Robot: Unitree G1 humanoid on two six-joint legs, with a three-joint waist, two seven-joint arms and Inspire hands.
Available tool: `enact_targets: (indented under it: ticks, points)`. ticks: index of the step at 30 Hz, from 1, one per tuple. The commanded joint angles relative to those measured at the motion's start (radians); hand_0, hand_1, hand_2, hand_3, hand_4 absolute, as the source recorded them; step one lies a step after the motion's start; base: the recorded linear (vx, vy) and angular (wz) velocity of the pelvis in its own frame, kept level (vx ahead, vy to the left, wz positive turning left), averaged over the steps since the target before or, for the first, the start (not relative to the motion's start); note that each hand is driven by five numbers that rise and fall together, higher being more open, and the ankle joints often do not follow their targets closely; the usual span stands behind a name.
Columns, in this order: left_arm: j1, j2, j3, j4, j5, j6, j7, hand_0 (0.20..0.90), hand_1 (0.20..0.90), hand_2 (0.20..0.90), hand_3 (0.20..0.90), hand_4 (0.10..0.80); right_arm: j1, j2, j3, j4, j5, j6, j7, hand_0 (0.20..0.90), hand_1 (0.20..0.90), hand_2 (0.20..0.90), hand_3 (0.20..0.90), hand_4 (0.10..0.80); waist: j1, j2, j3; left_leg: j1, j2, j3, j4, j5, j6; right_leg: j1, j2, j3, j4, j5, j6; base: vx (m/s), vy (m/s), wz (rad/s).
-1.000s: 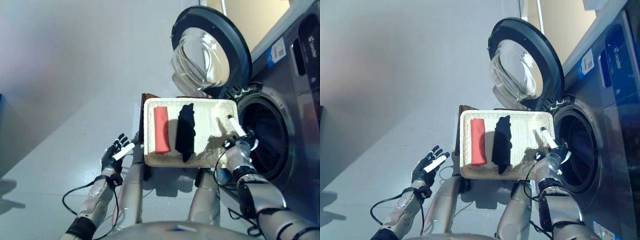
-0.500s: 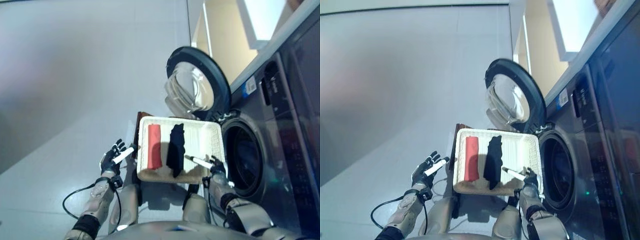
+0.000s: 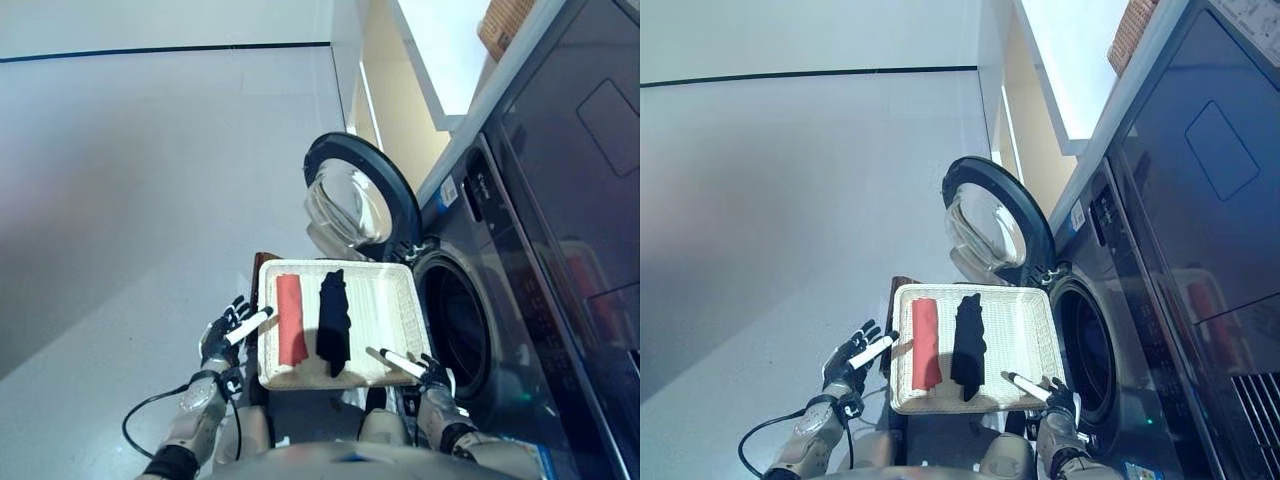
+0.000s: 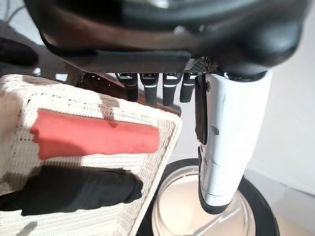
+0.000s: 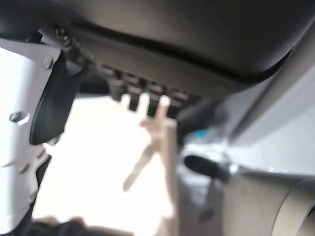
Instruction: Pick up the clothes and place them into the washing machine
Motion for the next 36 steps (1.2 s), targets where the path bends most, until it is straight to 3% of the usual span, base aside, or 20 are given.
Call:
enact_targets:
  ticks: [1,10,19,29,36]
  points:
    - [-0.025,0.004,0.014,-0.098,0.029,-0.058,-0.012,0.9,0.9,0.9,0.9,0.8,-0.066,-0.042,0.016,-0.035,-0.024,-0.04,-0.021,0.9,0.9,0.9,0.9,0.8,0.025,0.009,0.014,-0.007,0.106,-0.052,0.074,-0.044,-0.101,-0.006,-0.091,0.022,-0.002,0.085,0.061,-0.043,-0.004,-0.03]
    - [-0.045,0.038,0.02,-0.164,0.016,-0.076,-0.001,0.9,0.9,0.9,0.9,0.8,-0.171,-0.084,0.066,-0.113,-0.07,-0.038,-0.053,0.9,0.9,0.9,0.9,0.8,0.046,0.033,0.106,-0.163,0.071,-0.086,0.228,-0.08,-0.093,-0.112,-0.143,0.029,0.128,0.067,0.06,-0.103,0.024,0.07]
    - [-0.029,0.072,0.01,-0.237,-0.007,-0.075,0.024,0.9,0.9,0.9,0.9,0.8,-0.394,-0.157,0.096,-0.059,-0.139,-0.001,-0.109,0.9,0.9,0.9,0.9,0.8,0.11,0.072,0.182,-0.31,0.053,-0.098,0.346,-0.108,-0.081,-0.242,-0.157,0.044,0.249,0.017,0.04,-0.084,0.035,0.12]
    - [-0.044,0.098,-0.016,-0.279,0.008,-0.069,0.037,0.9,0.9,0.9,0.9,0.8,-0.552,-0.14,0.227,0.044,-0.341,0.09,-0.117,0.9,0.9,0.9,0.9,0.8,0.145,0.074,0.206,-0.431,0.043,-0.126,0.508,-0.175,-0.054,-0.355,-0.158,0.073,0.408,-0.055,0.023,-0.012,0.007,0.03]
    - [-0.053,0.1,-0.03,-0.279,0.007,-0.062,0.037,0.9,0.9,0.9,0.9,0.8,-0.573,-0.095,0.215,0.12,-0.361,0.13,-0.103,0.9,0.9,0.9,0.9,0.8,0.173,0.08,0.207,-0.478,0.015,-0.149,0.549,-0.191,-0.038,-0.366,-0.171,0.054,0.449,-0.079,0.019,0.02,-0.002,0.08]
